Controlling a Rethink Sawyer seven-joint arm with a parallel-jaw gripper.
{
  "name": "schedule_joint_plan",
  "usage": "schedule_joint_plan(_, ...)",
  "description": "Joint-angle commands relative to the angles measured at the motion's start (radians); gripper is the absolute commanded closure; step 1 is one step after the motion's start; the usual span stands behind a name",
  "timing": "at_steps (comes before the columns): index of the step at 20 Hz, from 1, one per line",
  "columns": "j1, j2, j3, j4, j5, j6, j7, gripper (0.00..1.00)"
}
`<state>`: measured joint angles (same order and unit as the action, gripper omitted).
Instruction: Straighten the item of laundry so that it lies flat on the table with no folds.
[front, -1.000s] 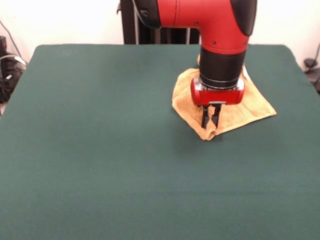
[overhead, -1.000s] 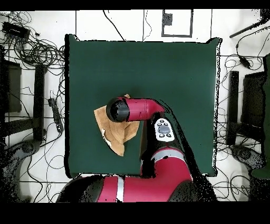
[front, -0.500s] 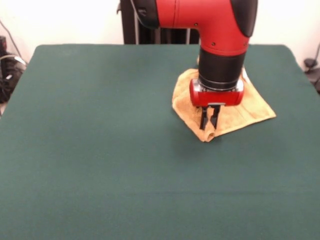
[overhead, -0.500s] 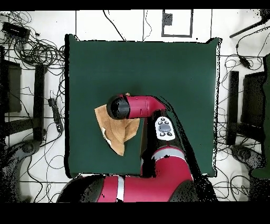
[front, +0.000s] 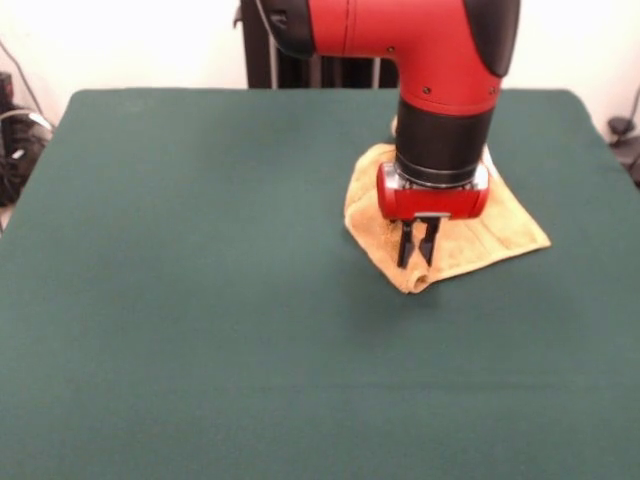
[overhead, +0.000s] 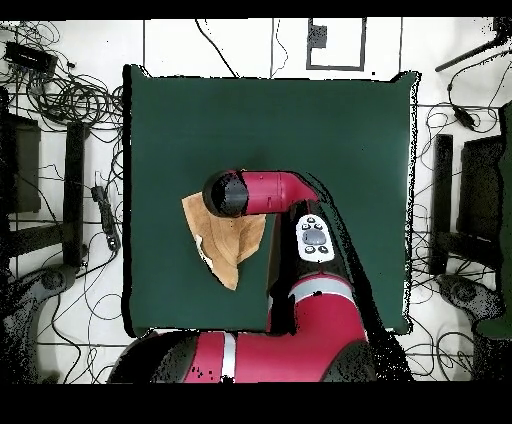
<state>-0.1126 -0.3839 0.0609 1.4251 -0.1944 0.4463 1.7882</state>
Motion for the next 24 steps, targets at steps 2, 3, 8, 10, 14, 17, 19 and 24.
schedule_joint_plan(2, -0.005, -0.011, 0.057, -0.089, 0.011, 0.099, 0.035, 1.0)
schedule_joint_plan(3, -0.005, -0.013, 0.057, -0.091, 0.012, 0.105, 0.036, 1.0)
schedule_joint_plan(8, -0.002, -0.015, 0.059, -0.11, 0.011, 0.134, 0.032, 1.0)
schedule_joint_plan(10, -0.001, -0.018, 0.06, -0.117, 0.011, 0.148, 0.032, 1.0)
schedule_joint_plan(14, 0.003, -0.02, 0.06, -0.133, 0.008, 0.168, 0.029, 1.0)
schedule_joint_plan(17, 0.002, -0.02, 0.062, -0.131, 0.005, 0.169, 0.031, 1.0)
schedule_joint_plan(19, 0.003, -0.018, 0.063, -0.143, 0.005, 0.181, 0.029, 1.0)
schedule_joint_plan(24, 0.004, -0.035, 0.067, -0.156, 0.015, 0.227, 0.025, 1.0)
